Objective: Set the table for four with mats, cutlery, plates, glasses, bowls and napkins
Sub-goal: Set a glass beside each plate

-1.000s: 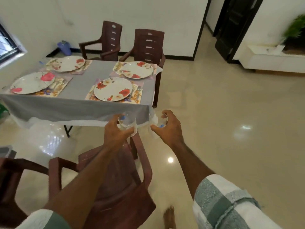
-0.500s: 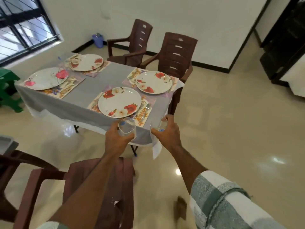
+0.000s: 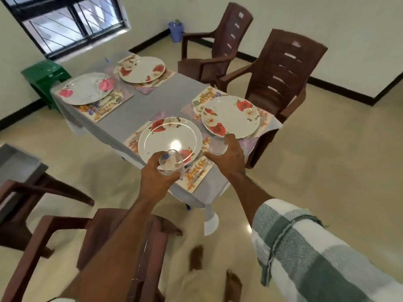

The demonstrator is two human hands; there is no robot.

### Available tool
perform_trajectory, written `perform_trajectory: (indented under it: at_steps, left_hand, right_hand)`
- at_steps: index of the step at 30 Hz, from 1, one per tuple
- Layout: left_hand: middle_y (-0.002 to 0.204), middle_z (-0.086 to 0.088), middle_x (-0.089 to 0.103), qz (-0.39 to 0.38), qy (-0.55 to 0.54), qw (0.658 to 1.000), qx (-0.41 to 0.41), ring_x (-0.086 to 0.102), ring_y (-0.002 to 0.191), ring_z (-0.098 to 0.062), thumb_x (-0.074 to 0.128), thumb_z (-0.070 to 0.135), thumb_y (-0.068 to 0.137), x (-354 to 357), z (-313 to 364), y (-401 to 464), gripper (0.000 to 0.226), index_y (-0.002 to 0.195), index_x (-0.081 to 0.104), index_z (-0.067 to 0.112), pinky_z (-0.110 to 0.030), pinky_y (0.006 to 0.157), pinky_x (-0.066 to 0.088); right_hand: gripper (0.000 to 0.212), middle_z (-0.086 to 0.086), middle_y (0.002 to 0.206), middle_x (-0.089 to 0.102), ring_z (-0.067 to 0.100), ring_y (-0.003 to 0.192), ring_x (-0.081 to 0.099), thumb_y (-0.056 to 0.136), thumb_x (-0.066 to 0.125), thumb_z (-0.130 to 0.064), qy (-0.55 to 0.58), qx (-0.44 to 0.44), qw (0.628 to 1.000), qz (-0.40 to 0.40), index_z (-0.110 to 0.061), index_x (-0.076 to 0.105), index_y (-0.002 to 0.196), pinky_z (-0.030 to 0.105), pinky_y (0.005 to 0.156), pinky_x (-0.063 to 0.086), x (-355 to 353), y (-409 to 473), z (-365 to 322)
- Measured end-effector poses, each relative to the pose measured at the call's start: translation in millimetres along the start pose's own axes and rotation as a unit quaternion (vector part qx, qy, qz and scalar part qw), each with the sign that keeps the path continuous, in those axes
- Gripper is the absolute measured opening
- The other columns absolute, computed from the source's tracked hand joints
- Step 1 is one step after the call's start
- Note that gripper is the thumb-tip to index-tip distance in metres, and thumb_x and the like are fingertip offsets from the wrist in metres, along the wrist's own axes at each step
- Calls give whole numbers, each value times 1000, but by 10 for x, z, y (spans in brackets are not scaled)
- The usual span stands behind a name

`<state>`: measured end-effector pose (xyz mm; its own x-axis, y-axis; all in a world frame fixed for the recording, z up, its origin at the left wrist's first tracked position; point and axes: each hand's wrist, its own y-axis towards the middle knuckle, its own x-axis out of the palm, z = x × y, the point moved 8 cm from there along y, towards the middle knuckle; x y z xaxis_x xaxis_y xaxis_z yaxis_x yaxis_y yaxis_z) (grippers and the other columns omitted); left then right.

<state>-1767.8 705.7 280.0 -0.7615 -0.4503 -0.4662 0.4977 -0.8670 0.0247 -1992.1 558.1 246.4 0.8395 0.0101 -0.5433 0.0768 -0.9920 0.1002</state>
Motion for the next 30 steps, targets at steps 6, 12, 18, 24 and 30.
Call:
perform_trajectory:
  at_steps: [6,12,18,24,30]
  left_hand:
    - [120,10,61,-42,6,999,-14,54,112,-11,92,22,70,263,-104,768,67,127,57,22,-28,93,47]
    - [125,8,65,-50,15,998,-33,58,118,-15,94,37,67,453,-312,1390,71,128,58,26,-44,106,47]
    - [115,8,64,-65,24,997,-33,56,109,-13,92,23,70,539,-379,1765,65,126,59,20,-41,106,44]
    - [120,8,66,-76,14,996,-36,56,111,-12,90,23,72,570,-416,1944,64,127,58,25,-35,101,43]
    - [118,11,65,-79,7,997,-22,57,111,-12,90,23,71,559,-367,1961,64,127,58,25,-32,99,43]
  right_hand:
    - [92,1,112,63,22,107,60,52,89,-64,-24,45,998,29,-17,50,121,43,90,53,355,763,283]
    - [92,6,112,65,27,108,61,50,94,-53,-63,42,997,34,-15,55,124,44,90,52,707,1172,370]
    - [103,11,128,62,30,121,57,52,92,-56,-90,78,993,20,-10,50,134,48,98,49,970,1344,504]
    - [111,6,142,53,32,129,50,54,91,-58,-94,115,989,-24,-19,39,144,45,103,47,1129,1288,561]
    - [110,6,141,49,37,127,49,57,87,-66,-121,146,982,-17,-22,34,144,53,98,48,1167,1180,561]
